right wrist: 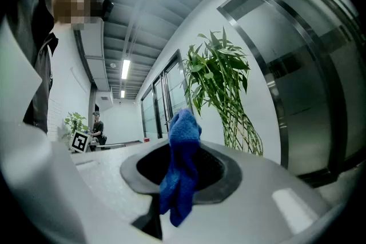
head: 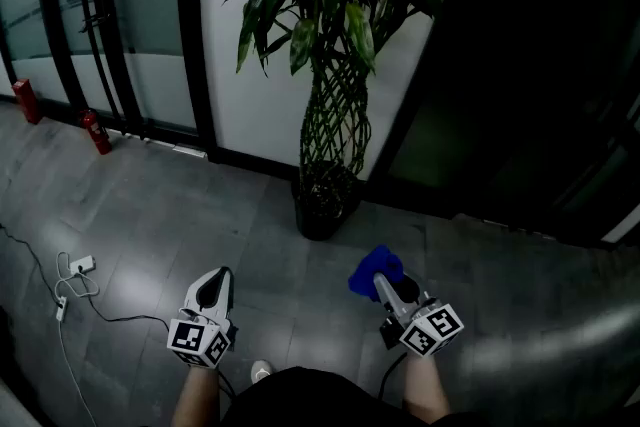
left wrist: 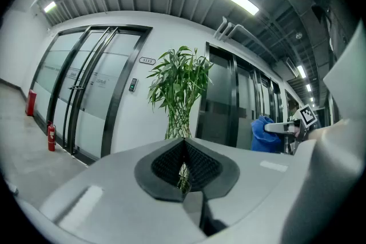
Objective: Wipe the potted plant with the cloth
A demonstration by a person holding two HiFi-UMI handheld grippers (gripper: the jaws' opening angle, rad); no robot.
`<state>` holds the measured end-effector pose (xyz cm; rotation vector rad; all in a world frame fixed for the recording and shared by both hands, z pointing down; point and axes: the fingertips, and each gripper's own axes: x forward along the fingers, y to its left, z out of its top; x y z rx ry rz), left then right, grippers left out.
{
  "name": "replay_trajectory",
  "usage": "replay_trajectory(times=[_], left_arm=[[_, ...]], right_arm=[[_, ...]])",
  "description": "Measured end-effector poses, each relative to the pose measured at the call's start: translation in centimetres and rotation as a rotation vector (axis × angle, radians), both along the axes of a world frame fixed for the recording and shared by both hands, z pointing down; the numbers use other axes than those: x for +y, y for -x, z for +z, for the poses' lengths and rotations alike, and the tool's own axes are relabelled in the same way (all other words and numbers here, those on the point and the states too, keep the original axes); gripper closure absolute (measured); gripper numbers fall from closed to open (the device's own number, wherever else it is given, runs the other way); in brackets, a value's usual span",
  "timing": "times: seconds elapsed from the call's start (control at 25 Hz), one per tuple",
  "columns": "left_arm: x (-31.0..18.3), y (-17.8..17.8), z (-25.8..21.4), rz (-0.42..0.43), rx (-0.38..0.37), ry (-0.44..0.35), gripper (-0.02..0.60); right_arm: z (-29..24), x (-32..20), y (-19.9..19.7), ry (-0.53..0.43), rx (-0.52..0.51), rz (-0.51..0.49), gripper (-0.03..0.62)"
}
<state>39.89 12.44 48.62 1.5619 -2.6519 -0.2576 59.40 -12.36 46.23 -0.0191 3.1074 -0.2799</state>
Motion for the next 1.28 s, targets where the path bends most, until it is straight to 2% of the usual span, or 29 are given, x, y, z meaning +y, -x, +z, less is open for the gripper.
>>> replay_trajectory(times=[0.24,0.52,0.72,0.96,1.28], left_arm=[[1.0,3.8,-0.3,-0.009,-0.014,-0.009,0.575],[-0.1,7.2,0.1,0.07,-0.011,0.018,0.575],[-1.0,9.2,0.2,0.065,-0.027,0.04,0.575],[-7.3,10.5,-0.2,0.024,-0.057,0.05,0.575],[-21.2,8.3,-3.9,-0.021,-0.083,-0.016,0.575]], right_arm=[[-1.1,2.0,4.2,-0.013,-0.01,-0.002,0.49],[-0.4,3.3,7.9,-0.047,0.031,0.032,0.49],[0.3,2.4,9.4,-0.031,0.016,0.031,0.49],[0.0,-4.1,11.6,-0.022,-0.03,-0.008,0.49],[-3.6,-15.5,14.4,-0.044,-0.117,-0.175,0.49]])
